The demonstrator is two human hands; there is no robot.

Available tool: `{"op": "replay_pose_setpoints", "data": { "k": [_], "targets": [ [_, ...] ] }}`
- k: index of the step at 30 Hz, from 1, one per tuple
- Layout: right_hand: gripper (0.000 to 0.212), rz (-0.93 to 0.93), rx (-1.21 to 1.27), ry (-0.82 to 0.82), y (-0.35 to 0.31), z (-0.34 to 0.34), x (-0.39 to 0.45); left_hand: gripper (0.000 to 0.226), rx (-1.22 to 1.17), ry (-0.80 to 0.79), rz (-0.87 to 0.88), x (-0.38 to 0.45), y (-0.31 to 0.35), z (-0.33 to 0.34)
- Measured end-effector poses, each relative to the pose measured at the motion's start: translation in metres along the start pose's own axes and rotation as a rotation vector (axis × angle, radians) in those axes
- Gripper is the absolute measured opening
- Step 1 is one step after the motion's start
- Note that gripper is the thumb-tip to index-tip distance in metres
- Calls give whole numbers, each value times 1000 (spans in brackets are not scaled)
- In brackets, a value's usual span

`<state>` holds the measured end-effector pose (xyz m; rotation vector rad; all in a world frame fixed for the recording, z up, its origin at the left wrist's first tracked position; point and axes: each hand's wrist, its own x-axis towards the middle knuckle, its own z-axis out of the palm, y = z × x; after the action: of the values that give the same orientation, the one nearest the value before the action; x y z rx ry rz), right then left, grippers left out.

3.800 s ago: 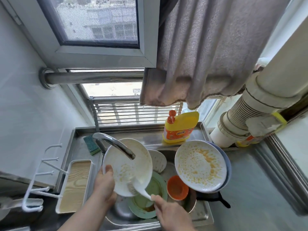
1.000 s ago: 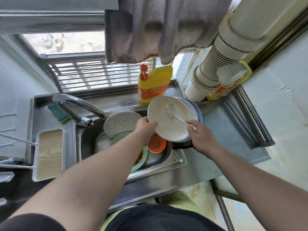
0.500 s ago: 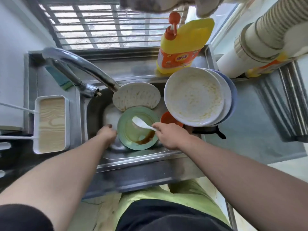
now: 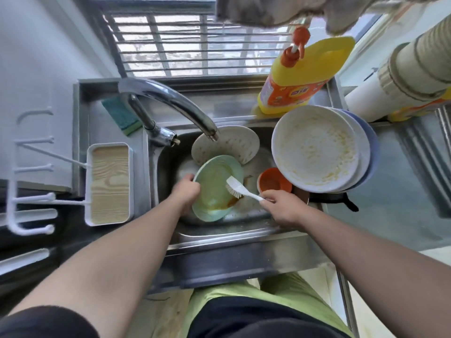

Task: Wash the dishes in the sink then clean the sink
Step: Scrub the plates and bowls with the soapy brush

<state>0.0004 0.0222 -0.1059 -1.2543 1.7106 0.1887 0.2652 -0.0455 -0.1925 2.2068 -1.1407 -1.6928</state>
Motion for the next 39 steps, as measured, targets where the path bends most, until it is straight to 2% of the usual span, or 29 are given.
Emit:
{"op": "replay_pose_setpoints", "data": {
  "k": [1,3,5,7,8,10,14,17,18,20,21,23,27,29,32,35,37,39],
  "targets": [
    [23,-13,66,0,-1,0,-4,38,62,35,45,-7,3,-10],
    [25,-24,155,-6,-3,2,-13,47,3,74,145,-26,11,-27],
    [29,-59,135,-3,-4,5,-25,63,-145,88,201,-39,14,-40],
    [24,-81,79,26,-7,9,-35,78,-168,95,303,-44,7,-50],
    [21,-79,78,39,-9,11,-38,82,-106,120,359,-49,6,-53],
    [31,-61,101,70,-11,18,-42,80,94,204,460,-62,4,-55],
    [31,-21,134,113,-9,28,-42,58,467,231,688,-94,5,-56],
    [27,-6,142,99,-5,26,-38,38,498,211,626,-99,5,-60],
    [26,-4,164,99,-4,25,-38,41,470,219,619,-99,3,-60],
    [27,-9,195,114,-3,22,-38,65,469,268,682,-99,0,-58],
    [29,-13,202,122,-3,20,-39,74,430,293,660,-97,0,-57],
    [33,-26,201,127,-2,19,-41,77,199,317,487,-95,2,-52],
    [38,-103,189,84,-12,25,-51,51,-554,324,173,-86,6,-35],
    [40,-150,180,9,-29,34,-55,44,-747,309,70,-88,11,-28],
    [41,-201,186,-36,-70,47,-42,38,-830,318,58,-98,16,-19],
    [43,-143,246,74,-94,38,-11,38,-881,310,27,-97,14,-14],
    [45,-52,171,142,-76,21,1,40,-901,320,5,-97,17,-15],
    [45,7,66,138,-37,17,-7,39,-907,335,-18,-93,17,-20]
  ]
}}
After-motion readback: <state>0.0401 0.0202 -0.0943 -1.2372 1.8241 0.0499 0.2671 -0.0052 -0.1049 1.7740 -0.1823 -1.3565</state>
